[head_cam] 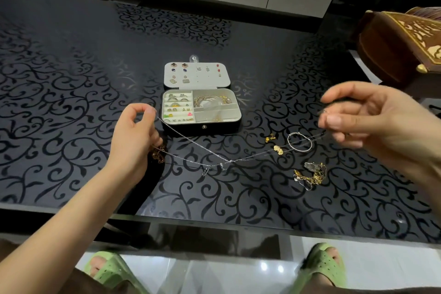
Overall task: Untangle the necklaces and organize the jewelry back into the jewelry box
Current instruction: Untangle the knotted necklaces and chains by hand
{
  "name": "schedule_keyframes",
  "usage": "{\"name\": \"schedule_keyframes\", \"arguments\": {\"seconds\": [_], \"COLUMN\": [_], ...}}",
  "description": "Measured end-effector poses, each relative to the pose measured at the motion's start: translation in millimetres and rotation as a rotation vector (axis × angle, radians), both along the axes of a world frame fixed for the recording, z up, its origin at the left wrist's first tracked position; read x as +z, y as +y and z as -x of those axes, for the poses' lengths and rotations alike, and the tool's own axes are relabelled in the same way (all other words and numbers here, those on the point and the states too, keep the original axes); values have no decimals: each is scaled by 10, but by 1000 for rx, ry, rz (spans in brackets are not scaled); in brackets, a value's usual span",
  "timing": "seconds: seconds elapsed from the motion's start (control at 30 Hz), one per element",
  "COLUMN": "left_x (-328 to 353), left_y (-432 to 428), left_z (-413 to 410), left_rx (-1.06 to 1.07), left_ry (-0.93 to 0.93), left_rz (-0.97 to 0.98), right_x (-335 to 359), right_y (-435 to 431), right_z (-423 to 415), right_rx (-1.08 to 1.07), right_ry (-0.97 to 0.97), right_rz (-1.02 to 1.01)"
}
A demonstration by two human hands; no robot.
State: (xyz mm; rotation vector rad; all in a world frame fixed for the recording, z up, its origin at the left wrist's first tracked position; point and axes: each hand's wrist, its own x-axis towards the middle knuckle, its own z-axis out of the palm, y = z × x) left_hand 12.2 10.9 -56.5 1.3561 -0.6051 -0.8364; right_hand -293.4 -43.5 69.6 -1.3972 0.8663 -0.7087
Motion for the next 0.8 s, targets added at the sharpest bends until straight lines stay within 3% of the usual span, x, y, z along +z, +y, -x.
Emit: {"name": "schedule_keyframes", "arguments": {"seconds": [0.17,0.33,0.8], "left_x": [-99,-115,-77], "left_y": [-12,-19,49], "left_z": [48,201,258], "left_rx": [32,-37,29], "left_ry": [-137,-337,-403], "left_rz": [-60,-74,-116], "right_x": [119,123,579], "right_y": [22,70,8], "right_z": [-205,-533,-528], "right_rx": [-21,67,-89], "right_ry": [-79,-17,-246], "right_rz": [-2,6,145]}}
